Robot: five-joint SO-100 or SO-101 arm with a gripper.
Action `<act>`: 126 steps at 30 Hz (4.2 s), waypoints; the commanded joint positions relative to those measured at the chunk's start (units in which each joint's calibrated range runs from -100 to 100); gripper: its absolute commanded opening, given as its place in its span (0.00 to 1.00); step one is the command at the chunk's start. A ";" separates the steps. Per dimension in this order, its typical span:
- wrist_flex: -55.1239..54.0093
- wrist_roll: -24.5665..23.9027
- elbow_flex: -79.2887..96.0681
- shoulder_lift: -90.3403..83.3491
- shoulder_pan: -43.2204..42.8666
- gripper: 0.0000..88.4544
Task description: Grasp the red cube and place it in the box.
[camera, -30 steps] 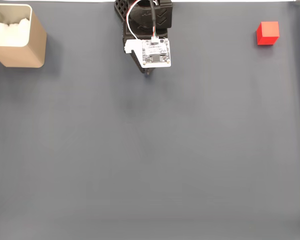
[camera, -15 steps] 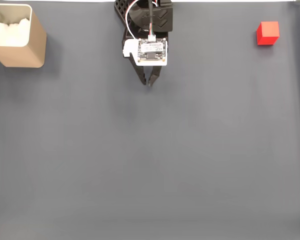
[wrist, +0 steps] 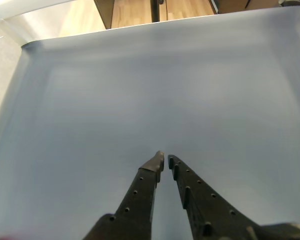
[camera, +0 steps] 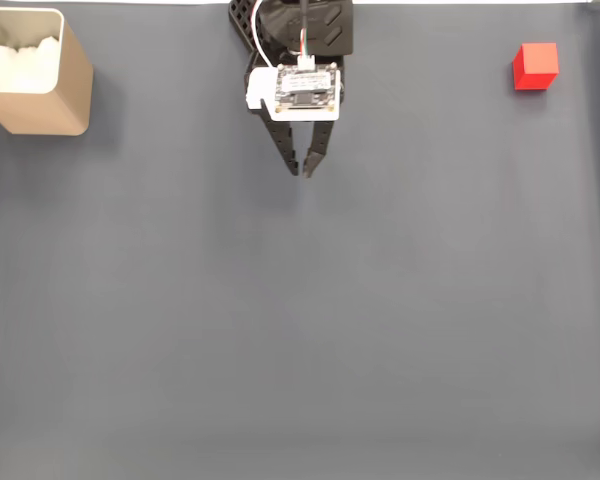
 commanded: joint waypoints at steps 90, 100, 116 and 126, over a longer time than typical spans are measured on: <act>-4.34 14.41 -26.91 27.34 -56.56 0.35; -9.59 13.87 -23.54 28.73 -56.49 0.36; -19.09 13.33 -17.06 33.84 -56.85 0.37; -24.91 13.53 -16.05 38.52 -57.27 0.38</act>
